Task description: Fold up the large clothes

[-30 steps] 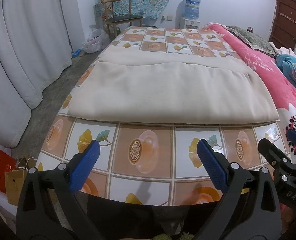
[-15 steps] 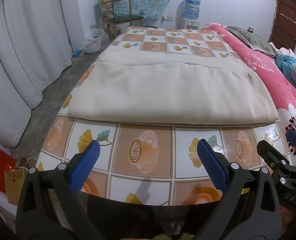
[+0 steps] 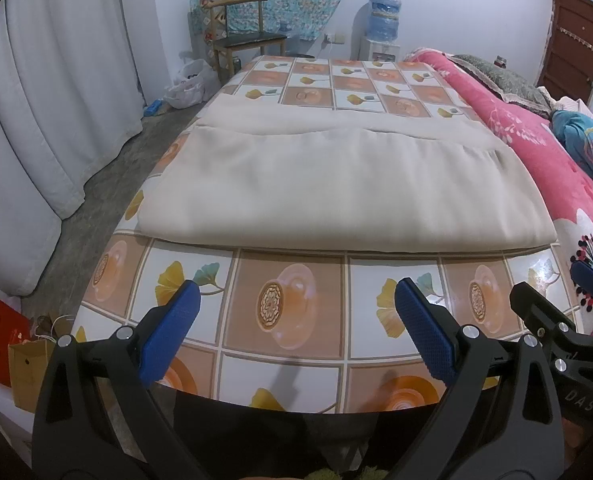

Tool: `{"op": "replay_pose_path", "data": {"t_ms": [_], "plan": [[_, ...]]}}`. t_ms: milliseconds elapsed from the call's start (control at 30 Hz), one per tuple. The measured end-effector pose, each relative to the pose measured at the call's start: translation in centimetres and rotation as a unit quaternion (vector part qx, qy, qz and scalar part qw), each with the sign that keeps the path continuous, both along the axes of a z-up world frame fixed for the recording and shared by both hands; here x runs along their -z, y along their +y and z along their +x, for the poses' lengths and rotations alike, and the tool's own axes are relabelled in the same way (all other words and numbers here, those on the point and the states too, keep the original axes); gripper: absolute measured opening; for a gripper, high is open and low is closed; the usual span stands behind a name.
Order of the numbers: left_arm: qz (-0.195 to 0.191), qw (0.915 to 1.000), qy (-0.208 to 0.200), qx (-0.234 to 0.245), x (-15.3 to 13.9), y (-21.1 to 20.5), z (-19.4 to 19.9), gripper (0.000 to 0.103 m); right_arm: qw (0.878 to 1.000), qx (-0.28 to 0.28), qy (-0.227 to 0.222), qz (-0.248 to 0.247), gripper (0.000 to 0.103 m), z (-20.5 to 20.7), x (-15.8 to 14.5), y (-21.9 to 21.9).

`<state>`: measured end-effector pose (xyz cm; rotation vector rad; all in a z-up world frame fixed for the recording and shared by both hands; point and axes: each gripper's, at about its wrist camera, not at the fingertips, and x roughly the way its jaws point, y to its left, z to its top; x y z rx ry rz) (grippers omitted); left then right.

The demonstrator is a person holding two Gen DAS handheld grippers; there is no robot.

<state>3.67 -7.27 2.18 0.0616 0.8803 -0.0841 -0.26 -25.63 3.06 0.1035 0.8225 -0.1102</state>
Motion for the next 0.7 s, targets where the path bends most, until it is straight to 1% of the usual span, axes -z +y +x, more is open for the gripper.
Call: {"op": "replay_pose_path", "data": {"t_ms": [700], "plan": [[-0.002,1.0000,-0.002,0.000,-0.38,-0.15,0.13,0.094,1.000,-0.001,0.000,-0.001,0.096,0.07,0.00,0.16]]}}
